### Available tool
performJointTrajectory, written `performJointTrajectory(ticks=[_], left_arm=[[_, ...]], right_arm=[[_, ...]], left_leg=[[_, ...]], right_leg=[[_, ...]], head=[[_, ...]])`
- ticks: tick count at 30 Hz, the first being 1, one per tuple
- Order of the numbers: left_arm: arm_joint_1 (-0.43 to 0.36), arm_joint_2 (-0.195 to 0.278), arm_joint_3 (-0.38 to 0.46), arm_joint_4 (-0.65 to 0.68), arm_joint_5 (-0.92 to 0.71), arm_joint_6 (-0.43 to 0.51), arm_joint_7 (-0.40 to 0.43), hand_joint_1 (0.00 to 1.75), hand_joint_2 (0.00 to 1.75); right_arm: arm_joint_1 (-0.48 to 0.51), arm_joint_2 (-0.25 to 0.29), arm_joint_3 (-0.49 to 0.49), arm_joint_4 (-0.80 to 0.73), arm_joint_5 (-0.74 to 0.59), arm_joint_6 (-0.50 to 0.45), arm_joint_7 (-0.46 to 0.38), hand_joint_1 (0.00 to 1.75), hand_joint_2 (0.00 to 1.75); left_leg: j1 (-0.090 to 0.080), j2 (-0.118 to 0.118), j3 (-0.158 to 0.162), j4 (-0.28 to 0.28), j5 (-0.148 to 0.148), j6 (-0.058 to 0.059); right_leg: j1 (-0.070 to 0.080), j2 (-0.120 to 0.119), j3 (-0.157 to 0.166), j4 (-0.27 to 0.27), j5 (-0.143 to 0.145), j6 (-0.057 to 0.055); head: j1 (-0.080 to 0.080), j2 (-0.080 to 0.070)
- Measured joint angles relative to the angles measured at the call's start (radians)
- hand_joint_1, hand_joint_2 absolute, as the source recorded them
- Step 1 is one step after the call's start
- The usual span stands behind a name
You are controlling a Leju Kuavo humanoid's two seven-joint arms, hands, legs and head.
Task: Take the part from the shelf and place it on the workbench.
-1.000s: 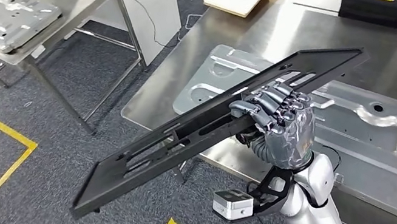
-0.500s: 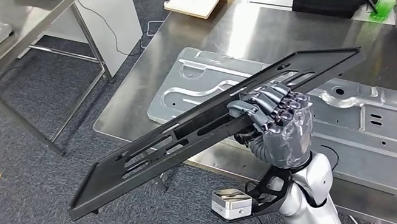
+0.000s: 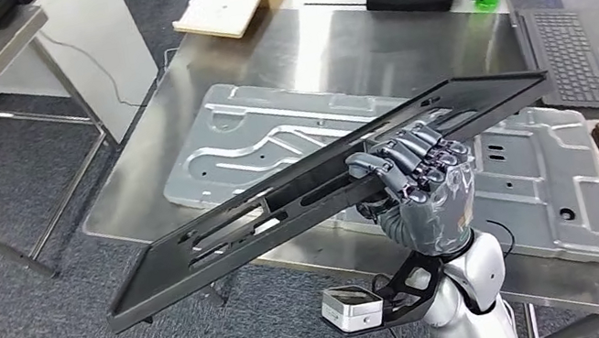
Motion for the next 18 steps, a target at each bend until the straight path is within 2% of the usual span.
performJointTrajectory(ticks=[2, 3, 4, 5, 6, 8, 9, 10, 13, 15, 17, 18], left_arm=[[0.002, 0.000, 0.000, 0.000, 0.000, 0.000, -0.001, 0.00, 1.75], [0.004, 0.000, 0.000, 0.000, 0.000, 0.000, -0.001, 0.00, 1.75], [0.006, 0.000, 0.001, 0.000, 0.000, 0.000, -0.001, 0.00, 1.75], [0.007, 0.000, 0.001, 0.000, -0.001, 0.000, -0.001, 0.00, 1.75], [0.007, 0.001, 0.001, 0.000, -0.001, 0.000, -0.001, 0.00, 1.75], [0.005, 0.002, 0.001, 0.000, -0.001, 0.000, -0.002, 0.00, 1.75], [0.003, 0.003, 0.001, 0.000, -0.002, 0.000, -0.002, 0.00, 1.75], [0.001, 0.004, 0.001, 0.000, -0.003, 0.001, -0.002, 0.00, 1.75], [-0.005, 0.003, 0.001, 0.000, -0.008, 0.002, -0.002, 0.00, 1.75], [-0.008, 0.002, 0.001, 0.000, -0.006, 0.004, -0.004, 0.00, 1.75], [-0.007, 0.002, 0.002, 0.000, -0.005, 0.005, -0.005, 0.00, 1.75], [-0.005, 0.003, 0.002, 0.000, -0.005, 0.006, -0.005, 0.00, 1.75]], right_arm=[[-0.001, 0.000, 0.000, 0.000, 0.000, 0.000, 0.000, 1.71, 1.75], [0.000, 0.001, 0.000, 0.000, 0.000, 0.000, 0.001, 1.71, 1.75], [0.001, 0.001, 0.000, 0.000, 0.000, 0.000, 0.001, 1.71, 1.75], [0.001, 0.001, 0.000, 0.001, 0.000, 0.000, 0.001, 1.71, 1.75], [0.002, 0.001, 0.000, 0.001, 0.000, 0.000, 0.001, 1.71, 1.75], [0.001, 0.001, 0.000, 0.001, 0.000, 0.000, 0.001, 1.71, 1.75], [0.001, 0.001, 0.000, 0.001, 0.001, 0.000, 0.004, 1.71, 1.75], [0.001, 0.001, 0.000, 0.001, 0.001, 0.000, 0.011, 1.71, 1.75], [-0.001, -0.005, 0.000, 0.011, -0.017, 0.000, 0.089, 1.71, 1.75], [-0.015, -0.024, 0.000, 0.035, -0.066, 0.000, 0.191, 1.71, 1.75], [-0.045, -0.064, 0.005, 0.083, -0.146, 0.005, 0.298, 1.71, 1.75], [-0.063, -0.090, 0.008, 0.112, -0.193, 0.016, 0.344, 1.71, 1.75]], left_leg=[[0.003, -0.051, -0.054, 0.117, -0.063, -0.003], [0.003, -0.060, -0.086, 0.182, -0.088, -0.004], [0.003, -0.063, -0.111, 0.227, -0.097, -0.005], [0.003, -0.064, -0.120, 0.236, -0.085, -0.005], [0.004, -0.065, -0.111, 0.208, -0.055, -0.005], [0.006, -0.082, -0.061, 0.082, 0.018, -0.001], [0.006, -0.092, -0.038, 0.027, 0.040, 0.002], [0.006, -0.100, -0.025, -0.007, 0.049, 0.005], [0.003, -0.099, -0.020, -0.025, 0.054, 0.020], [0.004, -0.093, -0.019, -0.033, 0.063, 0.035], [0.003, -0.085, -0.019, -0.038, 0.068, 0.044], [0.002, -0.081, -0.021, -0.038, 0.069, 0.045]], right_leg=[[-0.004, 0.022, 0.002, -0.003, 0.003, -0.007], [-0.003, 0.034, 0.001, -0.002, 0.003, -0.008], [-0.003, 0.048, 0.001, 0.000, 0.003, -0.008], [-0.002, 0.061, 0.001, 0.002, 0.002, -0.008], [-0.002, 0.075, 0.000, 0.005, 0.001, -0.007], [-0.003, 0.098, 0.000, 0.013, -0.002, -0.004], [-0.002, 0.108, -0.002, 0.019, -0.004, 0.000], [-0.002, 0.114, -0.006, 0.023, -0.005, 0.004], [-0.004, 0.124, -0.012, 0.022, -0.003, 0.021], [-0.003, 0.094, -0.023, 0.048, -0.023, 0.031], [-0.004, 0.047, -0.068, 0.148, -0.079, 0.041], [-0.005, 0.034, -0.099, 0.213, -0.109, 0.045]], head=[[0.000, 0.000], [0.000, 0.000], [0.000, 0.000], [0.000, 0.000], [-0.001, 0.000], [0.000, 0.000], [0.000, 0.000], [0.000, 0.000], [0.000, 0.000], [0.000, 0.000], [0.002, 0.000], [0.002, 0.000]])
